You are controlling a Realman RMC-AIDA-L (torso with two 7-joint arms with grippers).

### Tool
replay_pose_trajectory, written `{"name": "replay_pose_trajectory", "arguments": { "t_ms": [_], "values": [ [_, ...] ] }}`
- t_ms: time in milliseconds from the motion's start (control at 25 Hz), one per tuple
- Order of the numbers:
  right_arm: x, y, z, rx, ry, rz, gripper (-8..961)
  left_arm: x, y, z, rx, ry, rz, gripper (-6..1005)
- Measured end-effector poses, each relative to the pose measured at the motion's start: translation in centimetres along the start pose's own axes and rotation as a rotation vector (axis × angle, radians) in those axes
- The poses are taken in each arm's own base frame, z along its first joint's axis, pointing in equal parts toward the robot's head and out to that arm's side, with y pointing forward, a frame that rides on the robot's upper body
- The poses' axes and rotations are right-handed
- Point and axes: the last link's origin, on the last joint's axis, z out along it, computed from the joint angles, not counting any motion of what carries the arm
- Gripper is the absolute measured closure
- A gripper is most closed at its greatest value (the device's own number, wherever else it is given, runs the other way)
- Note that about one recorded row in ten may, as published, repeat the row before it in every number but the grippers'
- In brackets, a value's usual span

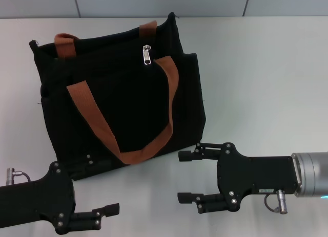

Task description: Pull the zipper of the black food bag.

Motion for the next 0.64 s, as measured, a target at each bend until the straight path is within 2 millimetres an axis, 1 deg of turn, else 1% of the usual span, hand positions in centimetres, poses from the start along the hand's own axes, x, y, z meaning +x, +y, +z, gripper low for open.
{"name": "replay_pose_trajectory", "arguments": {
  "t_ms": [640],
  "values": [
    [-0.02,-0.02,0.00,0.001,-0.001,0.000,185,0.09,-0.14,0.10,-0.003,0.000,0.004,193]
  ]
}}
